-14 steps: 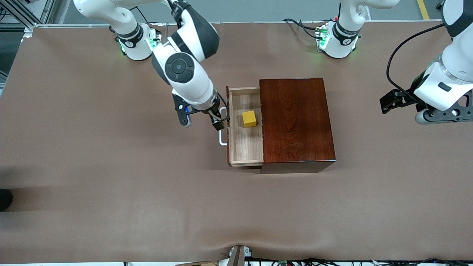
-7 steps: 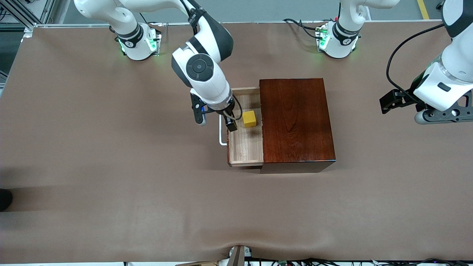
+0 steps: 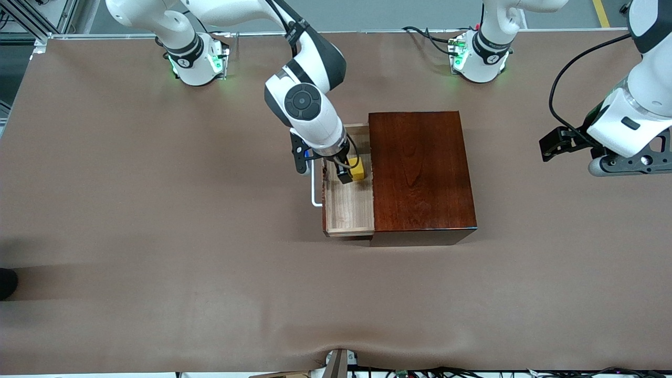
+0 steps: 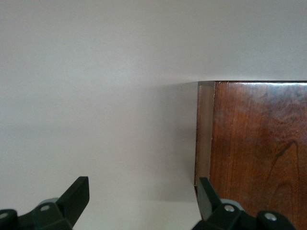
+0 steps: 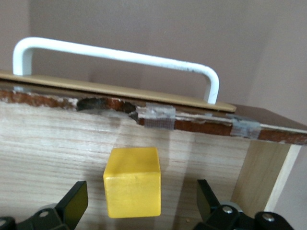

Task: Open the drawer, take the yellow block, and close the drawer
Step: 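Close the right gripper on the yellow cube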

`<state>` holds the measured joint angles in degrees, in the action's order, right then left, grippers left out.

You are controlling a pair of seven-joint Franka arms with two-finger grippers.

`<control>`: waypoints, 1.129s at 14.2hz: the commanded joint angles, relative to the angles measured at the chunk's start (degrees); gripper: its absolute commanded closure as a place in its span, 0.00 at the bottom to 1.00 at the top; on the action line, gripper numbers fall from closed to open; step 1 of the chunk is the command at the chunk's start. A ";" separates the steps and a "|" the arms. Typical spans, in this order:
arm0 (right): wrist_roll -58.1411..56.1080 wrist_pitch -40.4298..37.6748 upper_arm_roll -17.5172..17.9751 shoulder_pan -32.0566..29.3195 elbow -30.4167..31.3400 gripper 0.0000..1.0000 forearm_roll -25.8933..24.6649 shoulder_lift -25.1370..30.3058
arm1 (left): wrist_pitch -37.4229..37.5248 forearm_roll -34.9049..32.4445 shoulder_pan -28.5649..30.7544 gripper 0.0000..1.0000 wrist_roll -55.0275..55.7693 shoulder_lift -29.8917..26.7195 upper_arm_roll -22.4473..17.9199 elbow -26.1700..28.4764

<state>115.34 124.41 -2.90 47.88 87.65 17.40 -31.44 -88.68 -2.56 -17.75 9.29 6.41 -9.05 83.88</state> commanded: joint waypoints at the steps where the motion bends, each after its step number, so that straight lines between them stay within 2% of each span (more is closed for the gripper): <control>1: 2.16 2.32 -0.70 1.51 -1.34 0.00 0.80 -1.17 | -0.26 1.07 0.70 0.00 -1.12 -1.05 0.44 0.76; 7: 4.45 2.95 -0.70 2.48 -2.13 0.00 0.62 -4.06 | -0.35 1.15 0.70 0.00 -2.09 -0.97 0.44 0.76; 9: 4.63 2.95 -0.70 2.66 -3.36 0.10 0.79 -5.12 | -0.35 1.15 0.70 0.00 -2.09 -0.97 0.44 0.76; 10: 4.63 2.95 -0.70 2.66 -3.45 0.28 0.79 -5.12 | -0.35 1.15 0.70 0.00 -2.09 -1.05 0.44 0.76; 11: 4.54 2.95 -0.70 2.57 -3.54 0.55 0.88 -5.12 | -0.35 1.15 0.70 0.00 -2.09 -0.97 0.44 0.76; 13: 4.37 2.95 -0.70 2.48 -4.15 0.89 0.97 -5.12 | -0.35 1.15 0.70 0.00 -2.09 -0.97 0.44 0.85; 14: 4.28 2.95 -0.70 2.39 -4.33 1.00 0.97 -5.12 | -0.35 1.15 0.70 0.00 -2.09 -0.88 0.35 0.76; 16: 4.28 2.77 -0.70 2.04 -4.77 1.00 1.06 -4.95 | -0.44 1.15 0.70 0.00 -2.09 -0.88 0.44 0.76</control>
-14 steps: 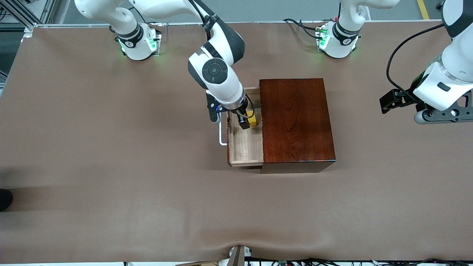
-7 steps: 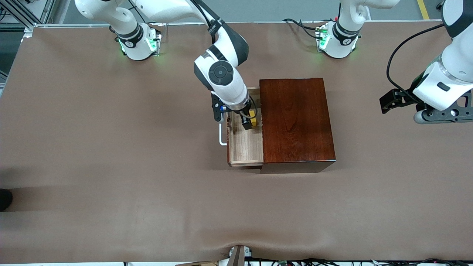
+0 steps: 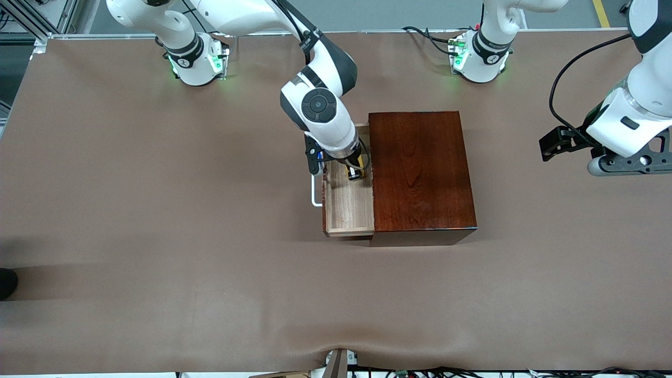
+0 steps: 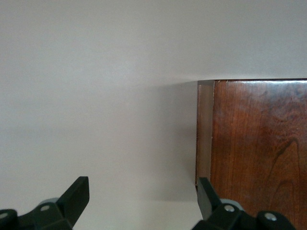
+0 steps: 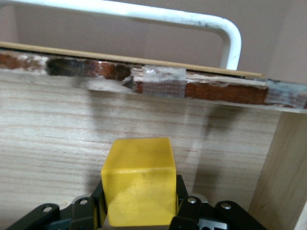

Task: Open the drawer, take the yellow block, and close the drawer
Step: 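Close the right gripper on the yellow cube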

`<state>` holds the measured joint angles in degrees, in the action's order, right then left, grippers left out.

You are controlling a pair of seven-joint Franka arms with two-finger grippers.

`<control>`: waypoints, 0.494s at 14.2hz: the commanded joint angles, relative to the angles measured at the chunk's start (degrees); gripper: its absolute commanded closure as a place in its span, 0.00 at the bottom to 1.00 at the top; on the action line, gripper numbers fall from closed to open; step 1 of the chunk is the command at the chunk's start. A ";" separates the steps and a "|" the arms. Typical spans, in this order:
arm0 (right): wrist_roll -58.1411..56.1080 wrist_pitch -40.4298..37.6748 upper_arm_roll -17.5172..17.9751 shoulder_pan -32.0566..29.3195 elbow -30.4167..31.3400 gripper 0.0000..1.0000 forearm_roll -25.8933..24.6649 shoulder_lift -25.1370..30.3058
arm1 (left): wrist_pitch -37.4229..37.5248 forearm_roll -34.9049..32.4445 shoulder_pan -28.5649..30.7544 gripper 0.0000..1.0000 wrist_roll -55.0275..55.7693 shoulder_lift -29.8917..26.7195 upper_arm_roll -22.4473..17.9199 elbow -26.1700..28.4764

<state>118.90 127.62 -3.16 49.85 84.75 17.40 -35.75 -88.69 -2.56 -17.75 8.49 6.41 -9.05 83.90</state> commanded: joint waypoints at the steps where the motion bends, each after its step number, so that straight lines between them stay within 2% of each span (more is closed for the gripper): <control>1: 0.72 -0.71 -0.45 -0.10 -2.31 1.00 1.14 -0.46 | -0.44 1.15 0.70 0.00 -1.29 -0.88 0.44 0.74; 5: 0.63 -1.24 -0.71 -0.72 -3.81 1.00 0.88 0.24 | -0.44 1.15 0.70 0.00 -1.29 -0.88 0.44 0.65; 7: 0.28 -3.94 -0.80 -1.25 -3.98 1.00 0.53 1.03 | -0.44 1.15 0.70 0.00 -1.29 -0.97 0.35 0.65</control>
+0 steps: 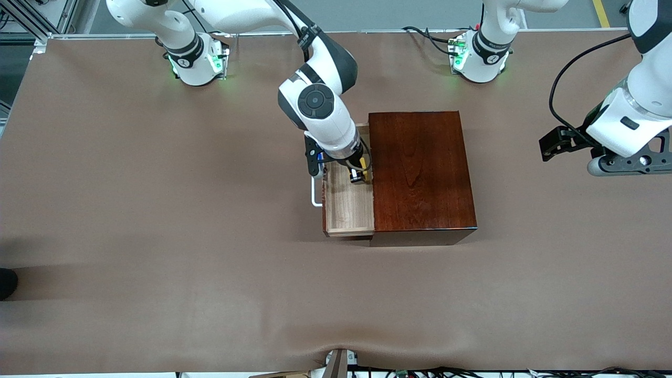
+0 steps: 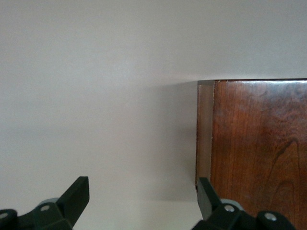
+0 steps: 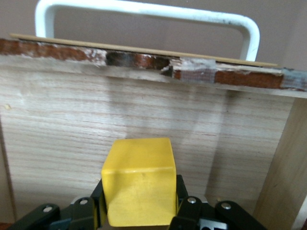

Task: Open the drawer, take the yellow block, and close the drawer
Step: 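Lift the yellow cube out of the drawer with the right gripper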

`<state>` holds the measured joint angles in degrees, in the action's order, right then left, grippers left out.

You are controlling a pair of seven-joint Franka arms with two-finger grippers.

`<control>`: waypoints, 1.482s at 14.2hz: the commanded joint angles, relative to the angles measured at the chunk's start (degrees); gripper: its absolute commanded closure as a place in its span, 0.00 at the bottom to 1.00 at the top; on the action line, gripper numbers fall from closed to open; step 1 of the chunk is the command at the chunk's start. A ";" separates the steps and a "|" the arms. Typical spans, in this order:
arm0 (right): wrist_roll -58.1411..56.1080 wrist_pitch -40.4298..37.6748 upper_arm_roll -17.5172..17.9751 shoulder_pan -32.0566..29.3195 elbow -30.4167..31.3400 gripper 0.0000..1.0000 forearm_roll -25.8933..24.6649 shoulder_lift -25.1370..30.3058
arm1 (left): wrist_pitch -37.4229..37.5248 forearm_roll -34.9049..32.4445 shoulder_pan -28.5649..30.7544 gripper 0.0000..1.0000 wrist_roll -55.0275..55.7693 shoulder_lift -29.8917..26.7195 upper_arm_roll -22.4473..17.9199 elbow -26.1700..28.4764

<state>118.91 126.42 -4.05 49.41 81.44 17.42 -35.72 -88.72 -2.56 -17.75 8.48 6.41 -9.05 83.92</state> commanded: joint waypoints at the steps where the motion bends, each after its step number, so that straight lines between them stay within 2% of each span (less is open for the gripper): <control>1: 0.09 -4.33 0.09 -1.33 -1.02 1.00 0.51 1.26 | -0.40 1.15 0.70 0.00 -1.36 -0.97 0.44 0.63; 6: -0.26 -11.36 0.18 -4.49 -5.67 1.00 0.77 1.44 | -0.40 1.15 0.70 0.00 -1.36 -0.97 0.35 0.63; 10: -5.61 -14.62 0.09 -7.30 -5.86 1.00 0.77 4.25 | -0.40 1.15 0.70 0.00 -1.27 -0.97 0.35 0.63; 14: -12.90 -20.32 0.35 -12.13 -6.03 1.00 1.30 6.62 | -0.22 1.15 0.61 0.00 -1.27 -1.05 0.44 0.72; 19: -23.10 -20.69 0.09 -17.76 -6.21 1.00 0.69 10.48 | -0.13 1.33 0.17 0.00 -0.31 -1.14 0.44 0.89; 21: -27.66 -23.04 0.09 -20.22 -6.12 1.00 0.69 10.93 | -0.13 1.42 0.26 0.00 -0.57 -1.23 0.44 0.80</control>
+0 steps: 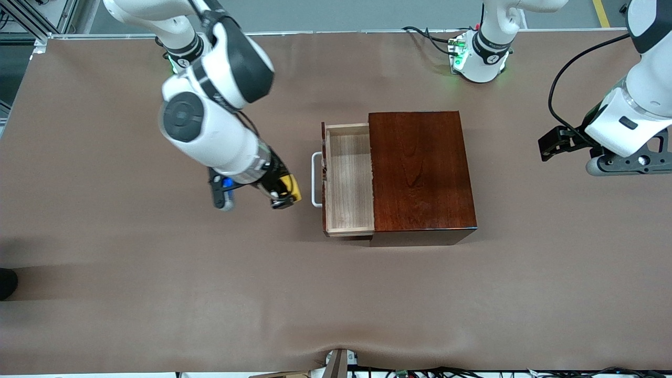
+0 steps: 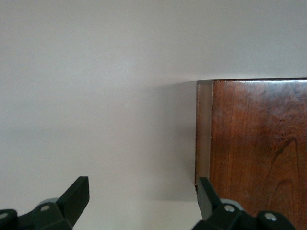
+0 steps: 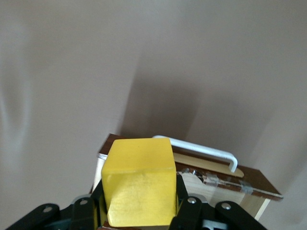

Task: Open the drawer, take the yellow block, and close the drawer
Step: 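Lift the yellow cube out of the drawer with the right gripper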

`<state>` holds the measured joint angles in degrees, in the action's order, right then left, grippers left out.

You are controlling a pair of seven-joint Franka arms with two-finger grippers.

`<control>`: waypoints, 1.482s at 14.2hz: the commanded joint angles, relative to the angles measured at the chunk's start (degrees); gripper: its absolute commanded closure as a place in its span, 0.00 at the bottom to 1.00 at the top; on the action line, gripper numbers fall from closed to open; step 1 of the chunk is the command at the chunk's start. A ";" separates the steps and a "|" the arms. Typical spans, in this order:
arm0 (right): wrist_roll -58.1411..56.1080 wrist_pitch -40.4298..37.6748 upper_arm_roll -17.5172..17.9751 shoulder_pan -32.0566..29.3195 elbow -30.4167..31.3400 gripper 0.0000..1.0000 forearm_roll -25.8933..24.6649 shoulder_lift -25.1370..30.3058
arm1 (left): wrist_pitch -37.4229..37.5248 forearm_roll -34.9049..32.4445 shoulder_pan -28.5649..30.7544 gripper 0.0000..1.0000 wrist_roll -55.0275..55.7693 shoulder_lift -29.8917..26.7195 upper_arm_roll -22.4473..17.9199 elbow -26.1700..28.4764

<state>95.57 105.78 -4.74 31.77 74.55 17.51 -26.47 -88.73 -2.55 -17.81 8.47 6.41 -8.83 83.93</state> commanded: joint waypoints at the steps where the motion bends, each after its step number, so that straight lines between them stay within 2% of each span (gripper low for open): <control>1: -7.73 -4.69 0.70 -3.98 0.95 1.00 0.51 1.69 | -0.13 1.41 0.40 0.00 -0.56 -1.23 0.22 0.88; 7: -20.75 -11.91 0.61 -10.92 2.53 1.00 -1.15 1.60 | -0.21 1.41 0.32 0.00 -0.65 -0.96 0.22 0.79; 14: -38.33 -14.20 0.61 -17.78 8.15 1.00 -5.46 1.95 | -0.22 1.58 -0.30 0.00 -0.47 -0.79 0.31 0.27; 17: -45.97 -13.76 0.61 -20.68 11.49 1.00 -5.82 3.09 | -0.22 5.00 -1.17 0.00 0.23 -0.35 0.74 -0.17; 18: -48.35 -13.68 0.61 -21.65 12.63 1.00 -5.90 3.18 | -0.22 5.18 -2.40 0.00 1.45 1.13 1.71 -1.22; 21: -57.65 -12.63 0.61 -25.95 15.27 1.00 -6.60 3.09 | -0.48 4.31 -9.68 0.00 17.84 7.10 2.77 -6.92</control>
<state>43.49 92.05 -5.17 8.96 85.92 11.88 -25.71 -89.43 1.85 -22.88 17.71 8.44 -6.26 82.52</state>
